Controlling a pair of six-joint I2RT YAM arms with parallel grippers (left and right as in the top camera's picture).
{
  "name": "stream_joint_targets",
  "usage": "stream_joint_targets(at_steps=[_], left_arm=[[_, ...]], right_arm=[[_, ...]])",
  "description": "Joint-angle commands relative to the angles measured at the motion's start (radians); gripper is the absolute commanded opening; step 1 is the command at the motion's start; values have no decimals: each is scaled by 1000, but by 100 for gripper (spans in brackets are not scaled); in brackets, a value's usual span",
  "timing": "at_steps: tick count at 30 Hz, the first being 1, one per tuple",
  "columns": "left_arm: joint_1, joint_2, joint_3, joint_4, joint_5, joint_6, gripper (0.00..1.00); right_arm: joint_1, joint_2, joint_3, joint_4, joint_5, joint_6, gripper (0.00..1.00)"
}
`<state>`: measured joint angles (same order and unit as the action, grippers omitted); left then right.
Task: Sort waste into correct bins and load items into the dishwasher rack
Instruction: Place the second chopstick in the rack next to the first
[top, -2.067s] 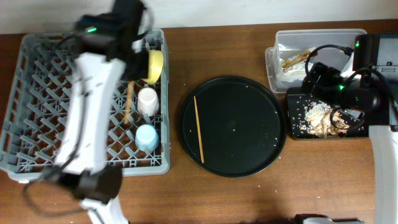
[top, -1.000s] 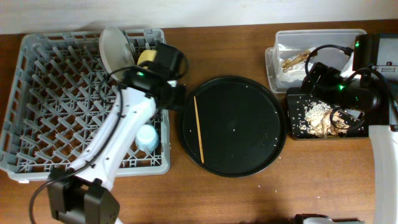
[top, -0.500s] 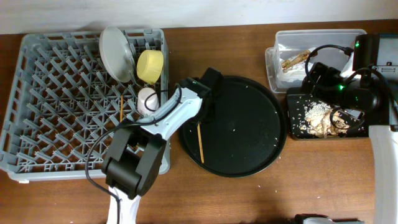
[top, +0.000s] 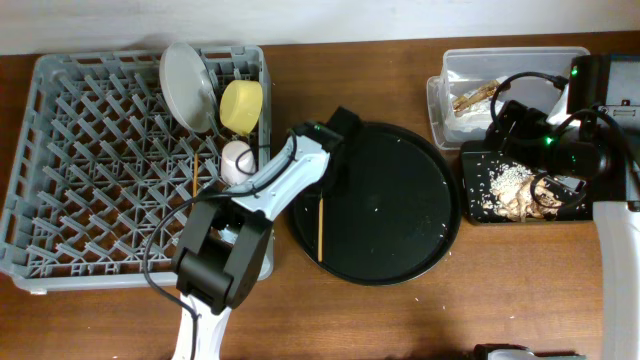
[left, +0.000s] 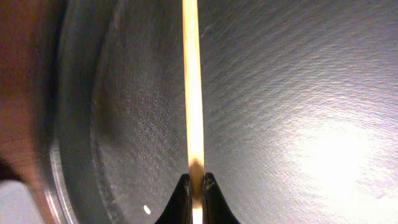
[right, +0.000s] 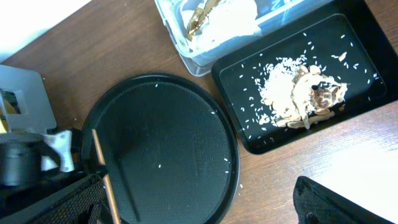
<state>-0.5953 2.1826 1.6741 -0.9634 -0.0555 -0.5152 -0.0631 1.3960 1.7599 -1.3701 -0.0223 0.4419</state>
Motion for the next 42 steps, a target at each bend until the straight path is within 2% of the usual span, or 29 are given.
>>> stream_joint_targets(at_steps=[1, 5, 10, 14, 20, 23, 25, 26, 27, 30, 32, 37, 39, 42], left_arm=[[36, -103, 304, -188, -53, 233, 1], [162, -190, 523, -454, -172, 310, 1], [375, -230, 504, -533, -173, 406, 1], [458, -225, 354, -416, -175, 464, 1], [555, -219, 118, -196, -177, 464, 0], [559, -219, 54, -133, -171, 464, 1], [559, -218, 47, -121, -133, 464, 8], [559, -219, 47, -120, -120, 464, 22], [559, -219, 47, -121, -120, 464, 31], [559, -220, 49, -124, -75, 464, 51], [559, -222, 53, -136, -55, 464, 53], [558, -298, 178, -283, 50, 464, 54], [549, -371, 195, -296, 103, 464, 59], [522, -491, 195, -285, 142, 463, 75]], right_arm=[[-3, 3, 8, 0, 16, 0, 98], [-3, 3, 8, 0, 16, 0, 99], [-3, 3, 8, 0, 16, 0, 98], [-3, 3, 8, 0, 16, 0, 99], [-3, 3, 8, 0, 16, 0, 98], [-3, 3, 8, 0, 16, 0, 98], [-3, 3, 8, 0, 16, 0, 99], [-3, 3, 8, 0, 16, 0, 98], [-3, 3, 8, 0, 16, 0, 98], [-3, 3, 8, 0, 16, 0, 99], [-3, 3, 8, 0, 16, 0, 99], [-3, 3, 8, 0, 16, 0, 98], [-3, 3, 8, 0, 16, 0, 98], [-3, 3, 8, 0, 16, 0, 99]])
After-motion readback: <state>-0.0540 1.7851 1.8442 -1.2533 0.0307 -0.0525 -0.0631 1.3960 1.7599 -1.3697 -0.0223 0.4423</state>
